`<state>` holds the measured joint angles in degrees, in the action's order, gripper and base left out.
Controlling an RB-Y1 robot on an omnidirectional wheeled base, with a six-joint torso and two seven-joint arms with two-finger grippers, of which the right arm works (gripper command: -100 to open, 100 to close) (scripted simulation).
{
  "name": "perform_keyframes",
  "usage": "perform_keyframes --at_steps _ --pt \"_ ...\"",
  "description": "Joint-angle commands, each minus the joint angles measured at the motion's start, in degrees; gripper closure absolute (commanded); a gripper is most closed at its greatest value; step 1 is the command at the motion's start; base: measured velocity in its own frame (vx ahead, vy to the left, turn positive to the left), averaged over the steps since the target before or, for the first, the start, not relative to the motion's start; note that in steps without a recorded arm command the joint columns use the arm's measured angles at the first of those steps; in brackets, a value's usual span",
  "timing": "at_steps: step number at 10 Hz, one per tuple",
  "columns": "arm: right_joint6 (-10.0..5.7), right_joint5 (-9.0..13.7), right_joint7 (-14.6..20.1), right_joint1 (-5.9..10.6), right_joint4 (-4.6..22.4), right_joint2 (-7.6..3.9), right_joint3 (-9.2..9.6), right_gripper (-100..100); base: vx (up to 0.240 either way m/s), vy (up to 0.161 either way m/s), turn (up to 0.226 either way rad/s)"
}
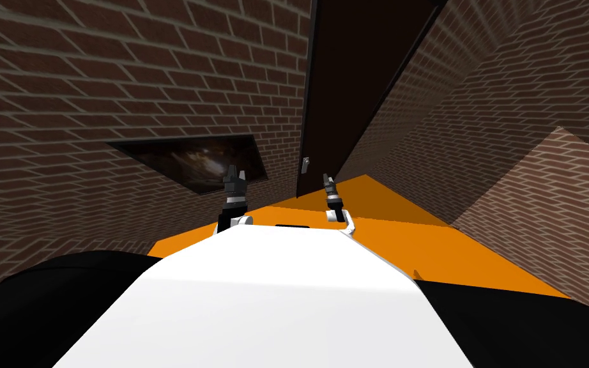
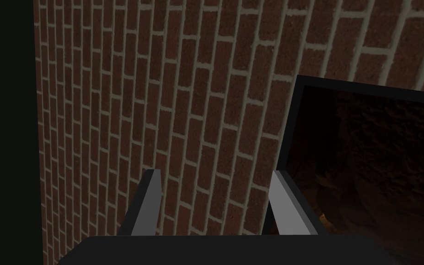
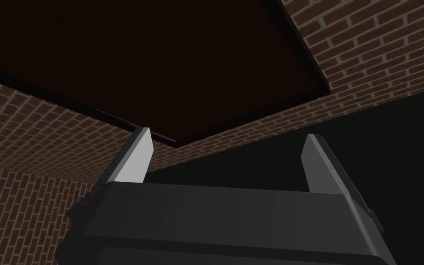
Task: Pull the door open
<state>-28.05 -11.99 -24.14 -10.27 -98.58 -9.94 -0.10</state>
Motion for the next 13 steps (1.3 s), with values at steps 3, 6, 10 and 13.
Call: perform_keyframes --at_steps 3,6,10,13 --pt "0.01 -1.88 -3.63 2.61 5.41 -2.11 -0.19 -100 0.096 -0.013 0.083" --pt "-0.17 -3.01 -5.76 4.10 9.20 -2.94 -0.17 -100 0.063 -0.017 0.055" --pt "-0.53 -5.19 -9.89 6.98 15.58 -4.53 -0.13 -100 0.093 -0.027 0.087" --pt "-0.79 -6.75 -12.83 9.03 20.51 -5.66 -0.10 -100 0.105 -0.025 0.082"
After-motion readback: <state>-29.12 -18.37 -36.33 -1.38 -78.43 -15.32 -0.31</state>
